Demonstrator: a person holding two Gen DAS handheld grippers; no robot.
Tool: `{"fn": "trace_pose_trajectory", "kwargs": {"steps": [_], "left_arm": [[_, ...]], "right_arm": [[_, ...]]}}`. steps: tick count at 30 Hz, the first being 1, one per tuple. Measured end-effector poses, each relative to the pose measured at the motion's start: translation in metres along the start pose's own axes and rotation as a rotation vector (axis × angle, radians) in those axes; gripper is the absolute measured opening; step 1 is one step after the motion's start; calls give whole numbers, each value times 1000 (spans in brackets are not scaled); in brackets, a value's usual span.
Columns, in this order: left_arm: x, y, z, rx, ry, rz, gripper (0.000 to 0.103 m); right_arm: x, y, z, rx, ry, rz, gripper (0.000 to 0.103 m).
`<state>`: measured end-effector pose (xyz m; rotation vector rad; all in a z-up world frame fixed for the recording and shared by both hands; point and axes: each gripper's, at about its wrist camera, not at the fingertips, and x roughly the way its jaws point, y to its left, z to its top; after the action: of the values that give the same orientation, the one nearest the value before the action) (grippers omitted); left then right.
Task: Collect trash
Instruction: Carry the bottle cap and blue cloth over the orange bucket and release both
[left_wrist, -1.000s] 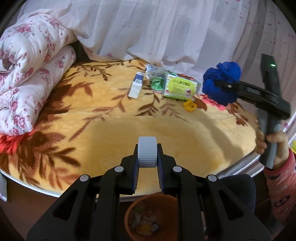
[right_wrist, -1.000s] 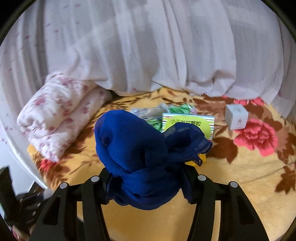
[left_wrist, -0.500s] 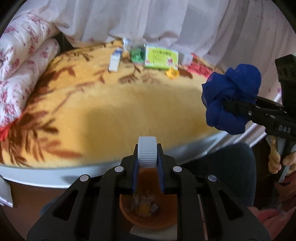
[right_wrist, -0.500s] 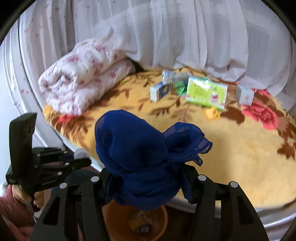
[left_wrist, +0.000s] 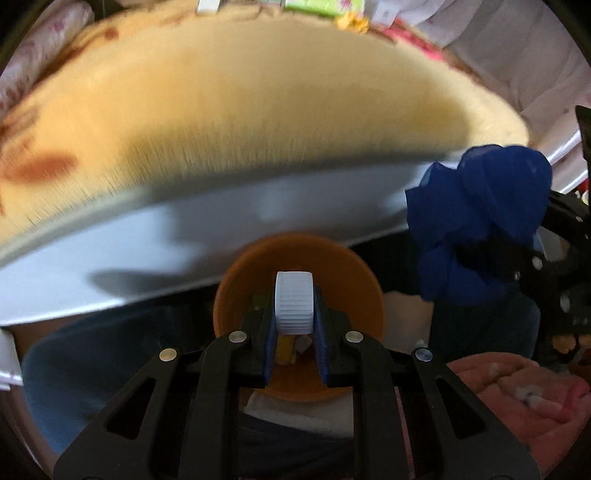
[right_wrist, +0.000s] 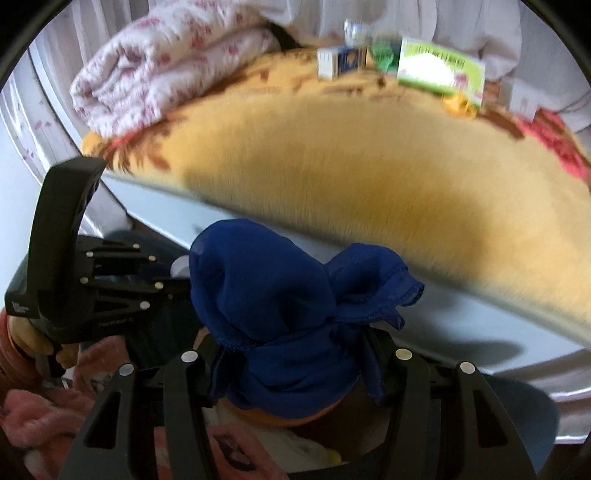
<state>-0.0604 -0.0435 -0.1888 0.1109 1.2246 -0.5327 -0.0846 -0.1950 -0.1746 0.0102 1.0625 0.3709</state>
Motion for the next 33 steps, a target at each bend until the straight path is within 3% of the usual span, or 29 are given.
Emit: {"fn": "trace_pose_trajectory", "kwargs": {"steps": [11, 22, 25, 29, 30, 33], "left_arm": [[63, 15, -6, -105, 199, -4, 17], [97, 18, -16, -138, 304, 9, 17], [102, 21, -17, -147, 314, 12, 19], [98, 23, -15, -169, 304, 29, 69], [98, 23, -15, -169, 296, 34, 75], [97, 23, -14, -164, 290, 39, 79]], "right_arm": [[70, -11, -23, 77, 199, 20, 56], [96, -14, -30, 107, 279, 12, 58], [99, -14, -31, 121, 286, 11, 63], [99, -19, -28, 142, 280, 15, 77], [98, -20, -27, 149, 272, 11, 82], [92, -24, -26, 170, 253, 8, 83]]}}
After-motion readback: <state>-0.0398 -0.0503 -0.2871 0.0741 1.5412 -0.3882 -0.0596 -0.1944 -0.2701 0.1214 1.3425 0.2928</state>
